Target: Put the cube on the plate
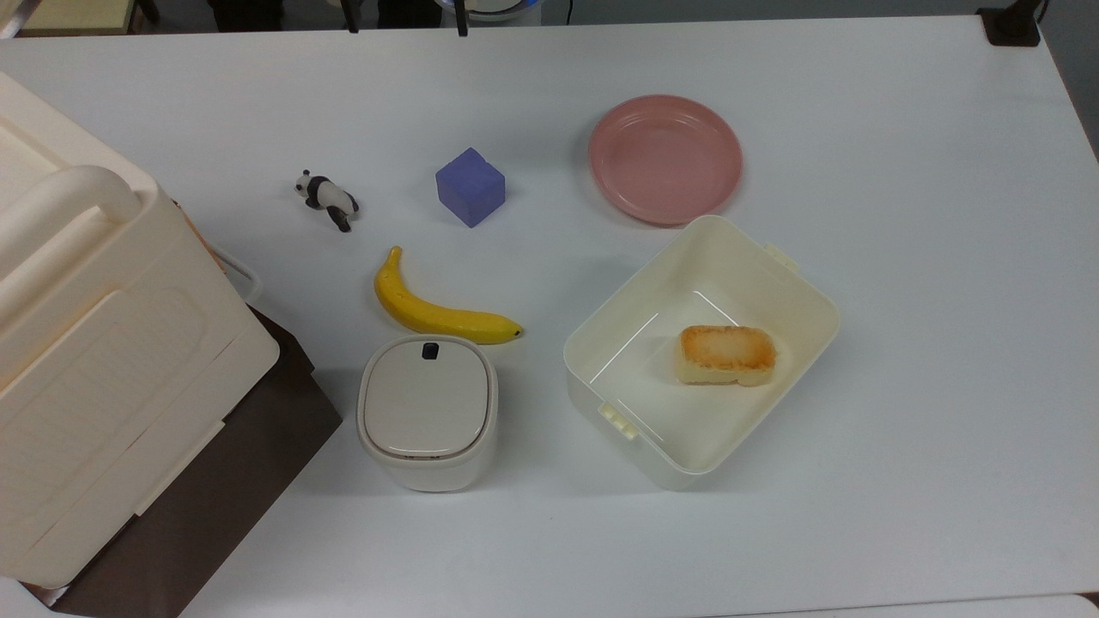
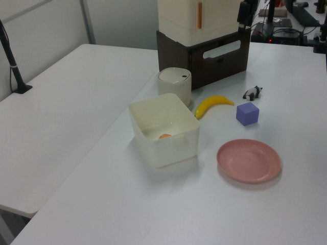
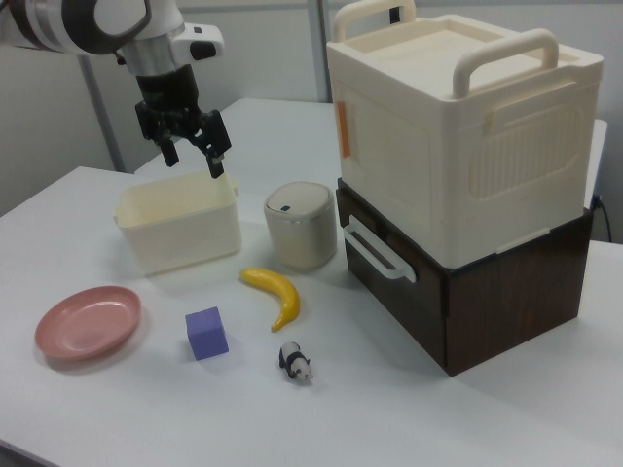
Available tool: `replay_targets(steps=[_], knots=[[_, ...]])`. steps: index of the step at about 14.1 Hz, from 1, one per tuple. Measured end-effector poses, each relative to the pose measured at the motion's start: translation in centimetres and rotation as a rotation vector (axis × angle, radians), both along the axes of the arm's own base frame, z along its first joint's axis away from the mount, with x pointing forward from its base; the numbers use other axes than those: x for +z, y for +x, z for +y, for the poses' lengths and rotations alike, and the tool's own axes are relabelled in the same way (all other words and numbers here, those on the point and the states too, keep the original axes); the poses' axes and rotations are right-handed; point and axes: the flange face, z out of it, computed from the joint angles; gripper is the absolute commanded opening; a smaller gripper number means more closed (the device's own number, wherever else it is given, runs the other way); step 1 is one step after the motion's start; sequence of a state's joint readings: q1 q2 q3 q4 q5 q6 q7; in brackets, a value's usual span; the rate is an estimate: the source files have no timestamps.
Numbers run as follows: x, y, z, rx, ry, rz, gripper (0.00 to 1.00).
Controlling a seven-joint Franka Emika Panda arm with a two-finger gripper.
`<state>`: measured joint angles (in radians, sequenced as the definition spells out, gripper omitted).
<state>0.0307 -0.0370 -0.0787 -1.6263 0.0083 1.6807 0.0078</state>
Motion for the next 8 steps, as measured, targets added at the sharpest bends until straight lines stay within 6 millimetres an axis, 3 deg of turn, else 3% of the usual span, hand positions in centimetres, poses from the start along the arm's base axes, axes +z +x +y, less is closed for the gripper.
replay_targets(steps=[8], knots=[[-1.5,0.2,0.1,-0.033,-0.094,0.033,1.00]])
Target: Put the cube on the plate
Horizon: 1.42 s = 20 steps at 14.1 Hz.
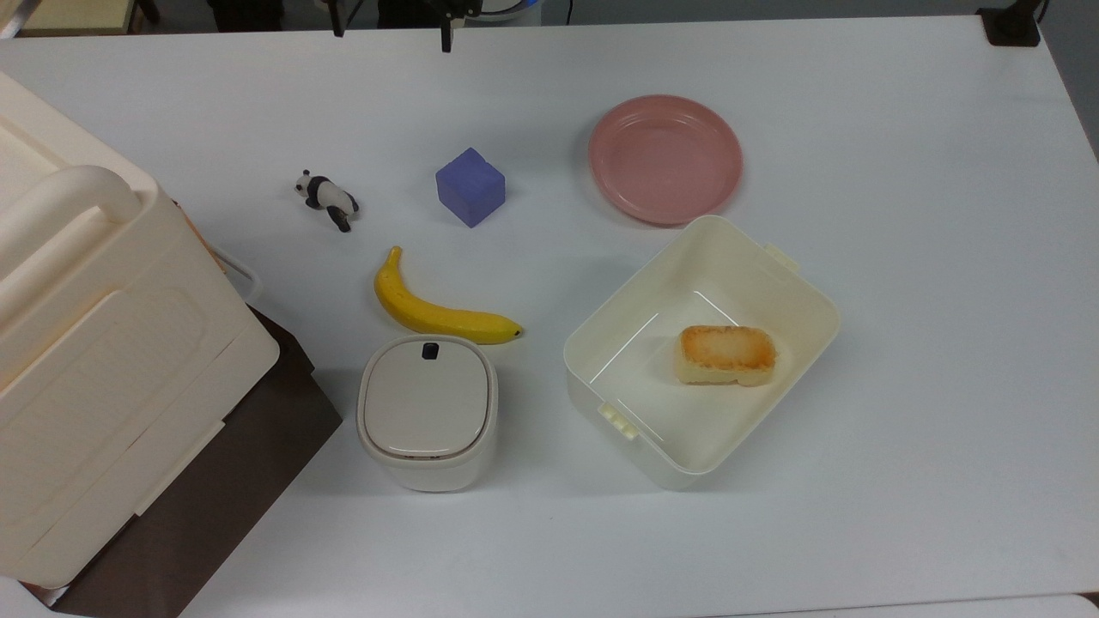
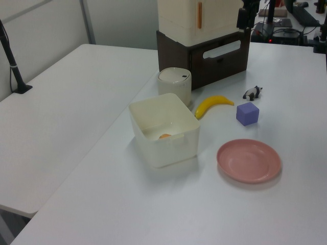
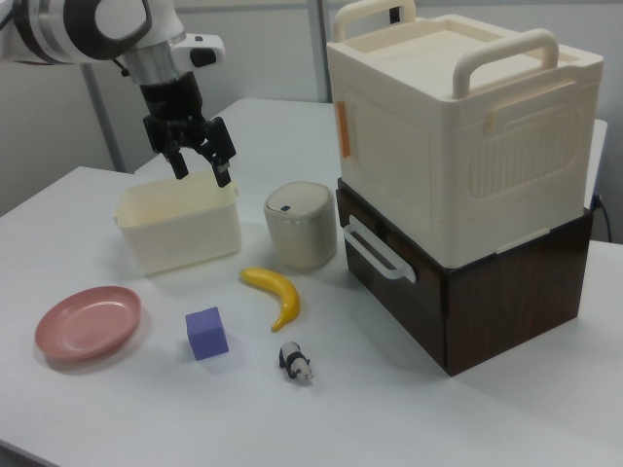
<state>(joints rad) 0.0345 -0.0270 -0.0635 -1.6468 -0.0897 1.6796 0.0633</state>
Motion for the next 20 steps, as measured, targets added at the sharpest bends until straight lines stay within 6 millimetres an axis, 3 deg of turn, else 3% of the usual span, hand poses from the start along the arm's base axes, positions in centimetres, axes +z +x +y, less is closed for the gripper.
replay_targets(steps=[15,17,20], knots=[[2.1,-1.8,-1.5,0.108,0.100,0.071,1.00],[1.6,-1.8,-1.0,0.128,0.098,0.084,1.00],[-1.9,-1.4,2.2,0.200,0.038,0.140,1.00]])
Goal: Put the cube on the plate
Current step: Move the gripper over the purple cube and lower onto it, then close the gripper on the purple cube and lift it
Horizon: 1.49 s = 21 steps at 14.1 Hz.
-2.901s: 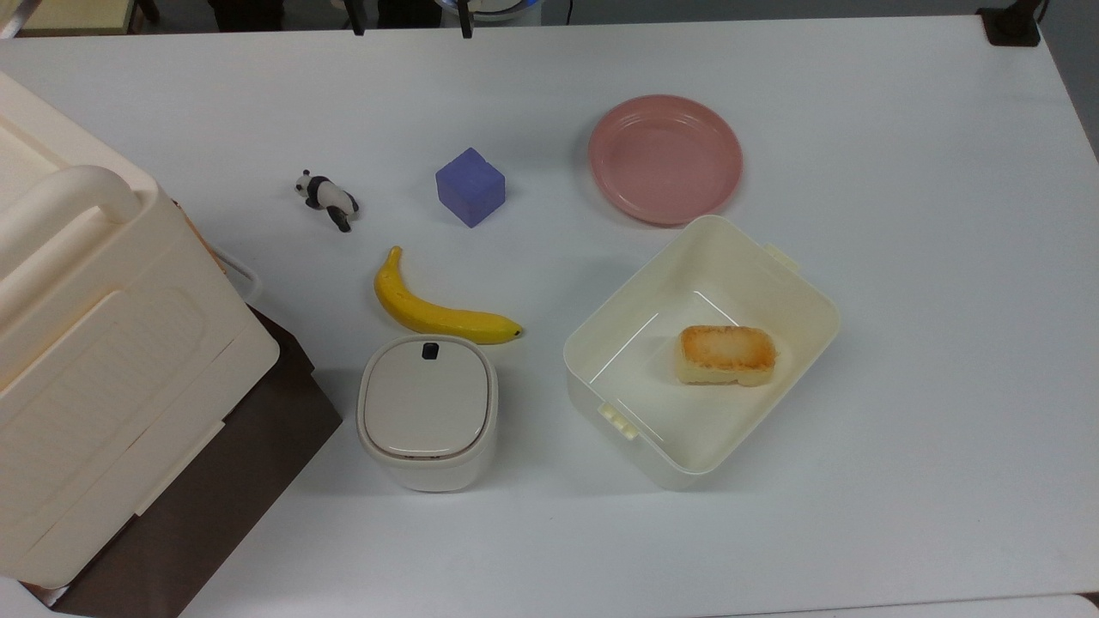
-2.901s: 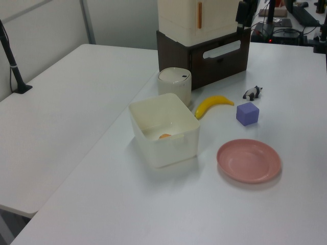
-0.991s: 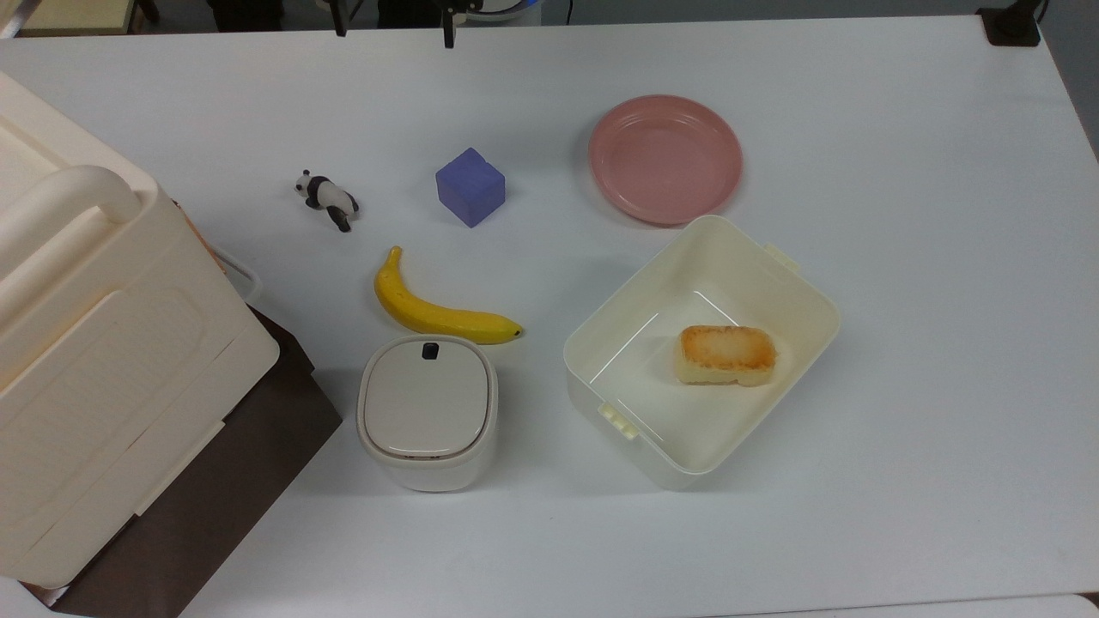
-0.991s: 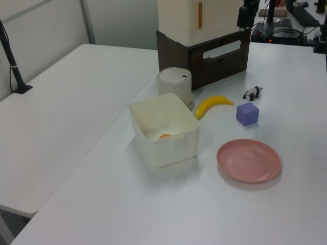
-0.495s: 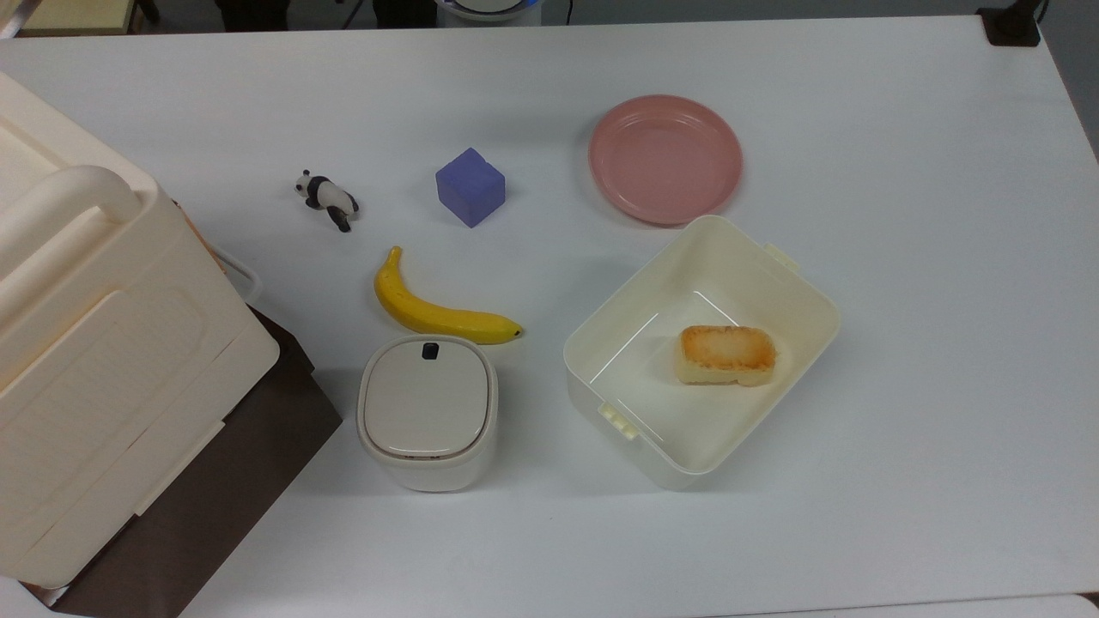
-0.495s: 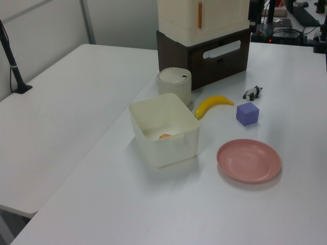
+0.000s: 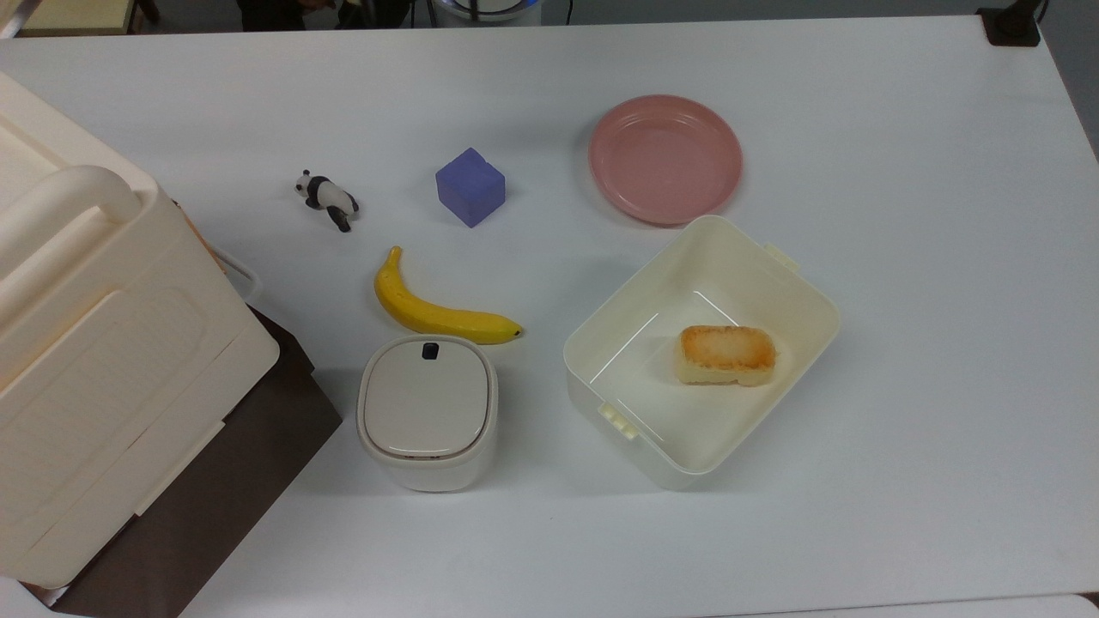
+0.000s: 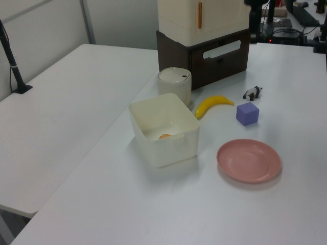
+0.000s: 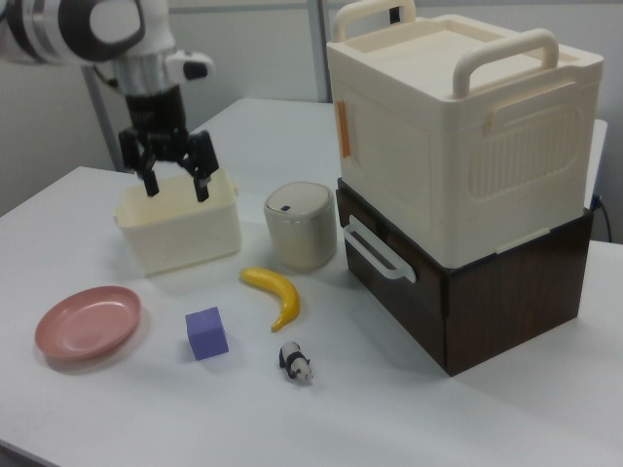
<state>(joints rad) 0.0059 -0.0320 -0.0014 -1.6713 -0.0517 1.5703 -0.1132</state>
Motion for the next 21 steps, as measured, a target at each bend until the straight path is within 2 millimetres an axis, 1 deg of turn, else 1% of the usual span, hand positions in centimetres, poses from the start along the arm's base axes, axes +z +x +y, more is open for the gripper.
replay_targets(steps=[2,3,5,7,8,9,11,12,14,15,16,17,21], knots=[[-2.7,0.2,2.2,0.047,-0.017,0.020,1.00],[-3.8,0.2,2.8,0.062,-0.025,0.034,1.00],[-5.8,0.1,3.5,0.082,-0.044,0.059,1.00],[-8.2,-0.1,4.1,0.105,-0.063,0.077,1.00],[-9.5,-0.1,4.3,0.117,-0.077,0.087,1.00],[-11.3,-0.2,4.5,0.132,-0.098,0.110,1.00],[-13.3,-0.1,4.3,0.144,-0.123,0.138,1.00],[-14.8,0.2,4.2,0.153,-0.135,0.149,1.00],[-16.9,0.7,4.1,0.169,-0.155,0.165,1.00],[-18.8,0.9,4.3,0.188,-0.175,0.189,1.00],[-20.1,1.1,4.6,0.207,-0.191,0.207,1.00],[-21.9,1.4,5.1,0.227,-0.208,0.225,1.00],[-25.9,1.7,5.9,0.270,-0.253,0.272,1.00]])
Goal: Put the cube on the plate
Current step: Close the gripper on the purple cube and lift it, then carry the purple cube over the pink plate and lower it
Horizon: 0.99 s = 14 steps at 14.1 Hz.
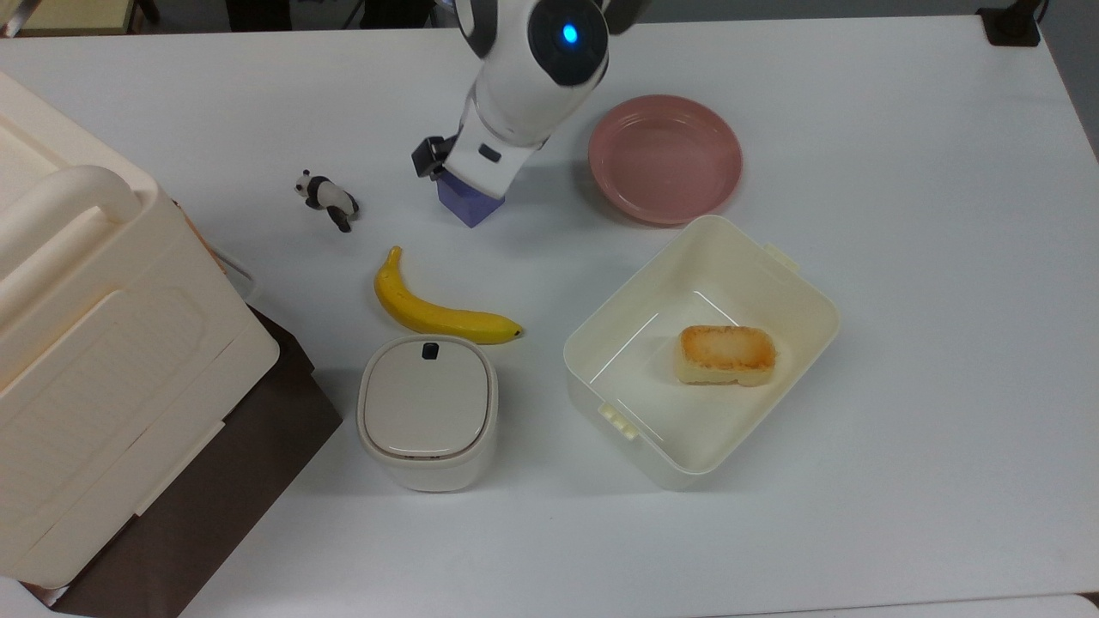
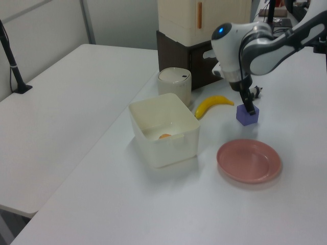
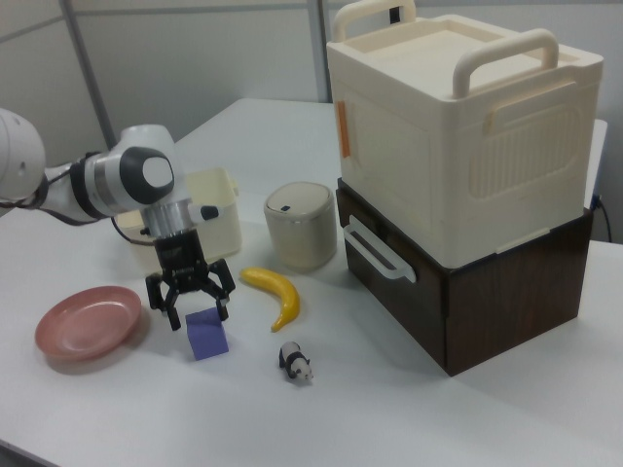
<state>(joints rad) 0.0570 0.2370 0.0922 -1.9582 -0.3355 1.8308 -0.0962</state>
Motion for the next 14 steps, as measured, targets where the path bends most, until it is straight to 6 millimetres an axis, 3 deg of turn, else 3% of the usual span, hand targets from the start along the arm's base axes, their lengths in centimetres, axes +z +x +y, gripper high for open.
replay_targets(steps=[2,3,5,8,9,14], knots=[[-1.7,0.0,0.3,0.018,-0.023,0.024,0.96],[-2.1,0.0,0.3,0.024,-0.030,0.030,0.88],[-2.5,0.1,0.2,0.030,-0.039,0.036,0.61],[-2.9,0.0,0.2,0.031,-0.039,0.042,0.06],[-2.8,0.1,0.3,0.023,-0.042,0.035,0.00],[-2.4,-0.1,2.8,-0.046,-0.067,-0.019,0.00]])
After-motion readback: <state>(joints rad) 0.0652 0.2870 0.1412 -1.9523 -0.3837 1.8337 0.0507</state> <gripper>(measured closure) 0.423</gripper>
